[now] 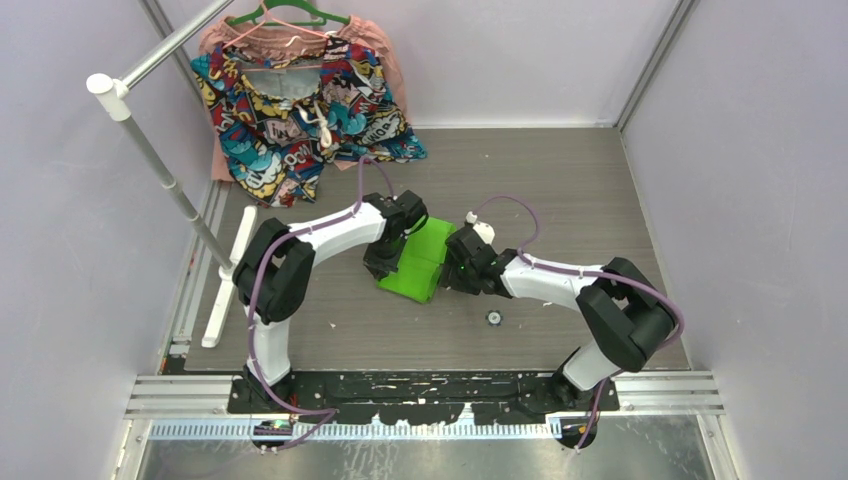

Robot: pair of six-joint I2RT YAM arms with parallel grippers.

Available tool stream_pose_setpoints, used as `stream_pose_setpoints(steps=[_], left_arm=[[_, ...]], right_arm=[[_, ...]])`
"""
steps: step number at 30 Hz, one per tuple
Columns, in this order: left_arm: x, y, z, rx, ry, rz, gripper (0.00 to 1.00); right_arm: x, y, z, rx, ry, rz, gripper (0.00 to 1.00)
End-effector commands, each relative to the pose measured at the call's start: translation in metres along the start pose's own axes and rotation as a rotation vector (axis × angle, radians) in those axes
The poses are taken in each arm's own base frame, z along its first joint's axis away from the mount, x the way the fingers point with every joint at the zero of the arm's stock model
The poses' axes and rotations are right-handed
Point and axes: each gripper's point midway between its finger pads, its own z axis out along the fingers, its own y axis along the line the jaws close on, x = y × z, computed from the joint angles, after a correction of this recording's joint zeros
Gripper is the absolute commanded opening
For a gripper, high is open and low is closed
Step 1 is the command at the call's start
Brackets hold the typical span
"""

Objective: Fold the paper box
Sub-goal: Fold the paper box at the center of the board.

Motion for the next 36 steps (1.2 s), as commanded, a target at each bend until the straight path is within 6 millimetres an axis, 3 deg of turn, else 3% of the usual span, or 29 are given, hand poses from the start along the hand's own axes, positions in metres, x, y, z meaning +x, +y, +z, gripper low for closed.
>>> stream_pose_setpoints(steps=[1,27,36], left_arm=[[-0.002,-0.005,0.006,0.001,0.011,0.008,0.0],[0.001,-0.006,0.01,-0.002,0.02,0.007,0.0],[0.0,-0.007,0.006,0.004,0.012,0.005,0.0]], right_arm=[[-0.021,0.027,-0.004,-0.072,-0.063,0.024,0.51],[-0.036,0.045,-0.028,-0.136,-0.119,0.032,0.48],[-0.029,0.048,-0.02,-0.138,-0.1,0.027,0.47]])
